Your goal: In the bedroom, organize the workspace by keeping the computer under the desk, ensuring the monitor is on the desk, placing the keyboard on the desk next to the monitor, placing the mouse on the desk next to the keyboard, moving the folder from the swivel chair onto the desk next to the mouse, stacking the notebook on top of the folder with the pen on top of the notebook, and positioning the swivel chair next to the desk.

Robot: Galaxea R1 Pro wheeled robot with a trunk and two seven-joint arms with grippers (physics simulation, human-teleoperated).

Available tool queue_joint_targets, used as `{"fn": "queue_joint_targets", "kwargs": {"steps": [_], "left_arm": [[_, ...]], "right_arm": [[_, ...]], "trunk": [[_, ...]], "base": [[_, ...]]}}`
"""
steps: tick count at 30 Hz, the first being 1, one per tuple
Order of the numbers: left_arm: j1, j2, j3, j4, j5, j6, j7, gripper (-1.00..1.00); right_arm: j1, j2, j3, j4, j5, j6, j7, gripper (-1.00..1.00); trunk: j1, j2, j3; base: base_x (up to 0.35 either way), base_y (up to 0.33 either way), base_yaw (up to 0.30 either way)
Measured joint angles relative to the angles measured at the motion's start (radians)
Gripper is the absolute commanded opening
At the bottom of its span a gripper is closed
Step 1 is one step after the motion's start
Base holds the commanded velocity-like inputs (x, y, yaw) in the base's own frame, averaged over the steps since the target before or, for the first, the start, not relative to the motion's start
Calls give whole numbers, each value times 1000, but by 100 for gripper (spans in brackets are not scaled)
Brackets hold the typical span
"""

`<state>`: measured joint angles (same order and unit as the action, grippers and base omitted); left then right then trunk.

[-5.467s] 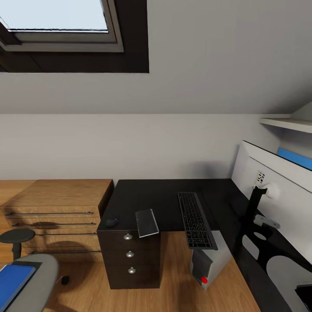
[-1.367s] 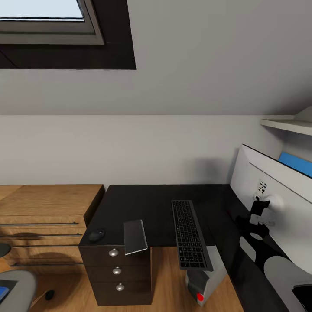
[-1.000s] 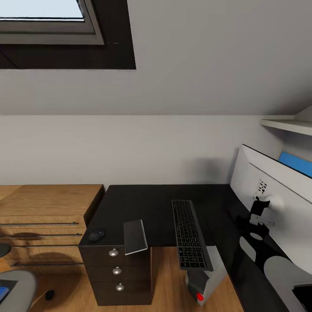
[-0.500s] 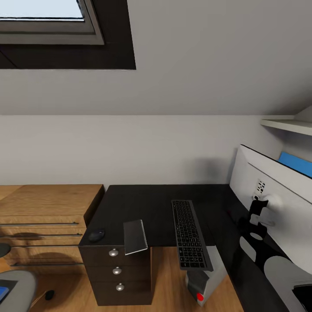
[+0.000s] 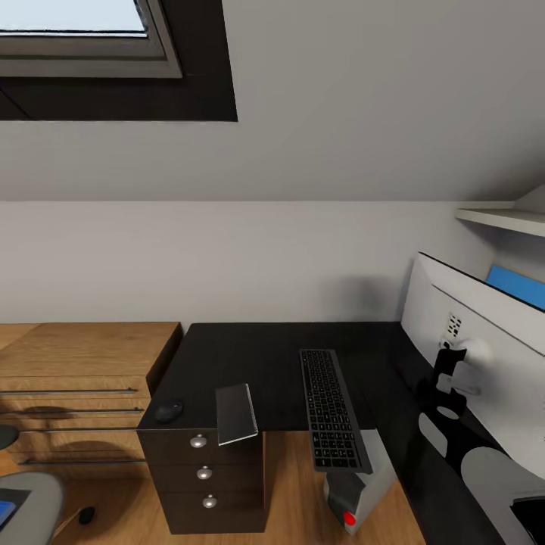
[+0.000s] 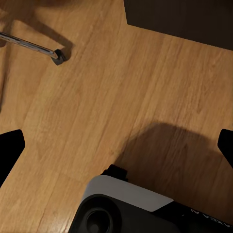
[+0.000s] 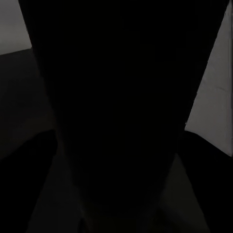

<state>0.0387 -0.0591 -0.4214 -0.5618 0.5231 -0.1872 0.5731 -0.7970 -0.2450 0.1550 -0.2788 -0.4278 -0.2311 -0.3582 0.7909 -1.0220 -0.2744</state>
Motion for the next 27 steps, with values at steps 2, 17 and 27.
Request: {"fn": "queue_joint_targets", "kwargs": {"steps": [2,17,27], "left_arm": [[0,0,0,0,0,0,0,100],[0,0,0,0,0,0,0,100],[0,0,0,0,0,0,0,100]], "right_arm": [[0,0,1,0,1,0,0,-100],[0,-1,-1,-2,-2,0,2,-100],[0,-1,-3,-2,-7,-1,4,-100]], "trunk": [[0,0,0],[0,0,0],[0,0,0]], "base": [[0,0,0],[0,0,0],[0,0,0]]}}
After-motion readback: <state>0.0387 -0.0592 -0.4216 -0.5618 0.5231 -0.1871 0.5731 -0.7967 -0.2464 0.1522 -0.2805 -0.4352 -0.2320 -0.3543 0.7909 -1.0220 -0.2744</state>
